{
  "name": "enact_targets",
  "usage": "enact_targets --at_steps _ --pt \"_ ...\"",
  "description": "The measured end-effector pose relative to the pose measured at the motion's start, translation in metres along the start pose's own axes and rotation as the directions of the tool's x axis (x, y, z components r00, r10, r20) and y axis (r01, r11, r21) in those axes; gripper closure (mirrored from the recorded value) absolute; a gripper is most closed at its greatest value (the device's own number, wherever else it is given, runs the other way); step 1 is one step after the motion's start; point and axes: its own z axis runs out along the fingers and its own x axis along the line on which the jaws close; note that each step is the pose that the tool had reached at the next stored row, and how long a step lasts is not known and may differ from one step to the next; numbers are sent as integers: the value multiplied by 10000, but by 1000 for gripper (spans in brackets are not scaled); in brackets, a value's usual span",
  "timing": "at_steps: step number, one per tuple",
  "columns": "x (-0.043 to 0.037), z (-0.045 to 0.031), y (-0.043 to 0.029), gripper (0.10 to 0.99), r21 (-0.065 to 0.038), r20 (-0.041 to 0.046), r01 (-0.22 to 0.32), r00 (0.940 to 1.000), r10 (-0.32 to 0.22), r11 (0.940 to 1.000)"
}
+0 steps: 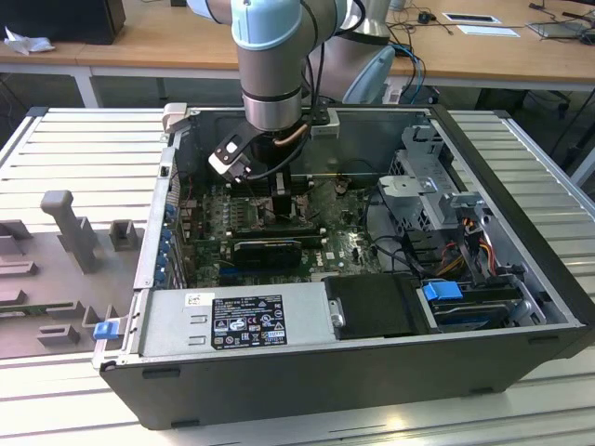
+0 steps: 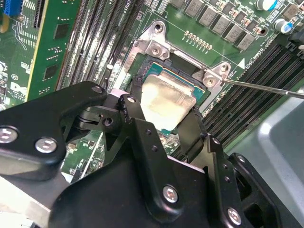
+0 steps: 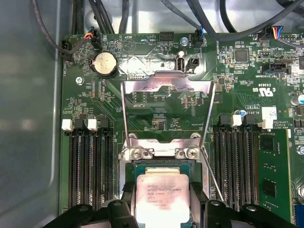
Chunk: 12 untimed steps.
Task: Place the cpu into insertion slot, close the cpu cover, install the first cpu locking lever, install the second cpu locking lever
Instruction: 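Place the cpu into insertion slot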
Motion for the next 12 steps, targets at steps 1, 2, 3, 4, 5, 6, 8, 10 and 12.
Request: enact_targets --at_steps 1,2,3,4,5,6,8,10,12 --pt "0 0 0 545 0 0 -1 10000 1 10000" --pt "0 0 0 533 -1 0 -1 10000 1 10000" --pt "0 0 0 533 0 0 -1 10000 1 10000" --pt "0 0 0 471 0 0 -1 10000 1 10000" --pt "0 0 0 471 0 0 0 10000 0 10000" --pt "0 1 0 471 -1 0 -1 10000 1 10000" --pt "0 1 0 471 -1 3 -1 10000 1 10000" --pt "0 1 0 471 -1 8 1 10000 -1 10000" --pt "0 1 1 549 -2 68 -7 10000 7 10000"
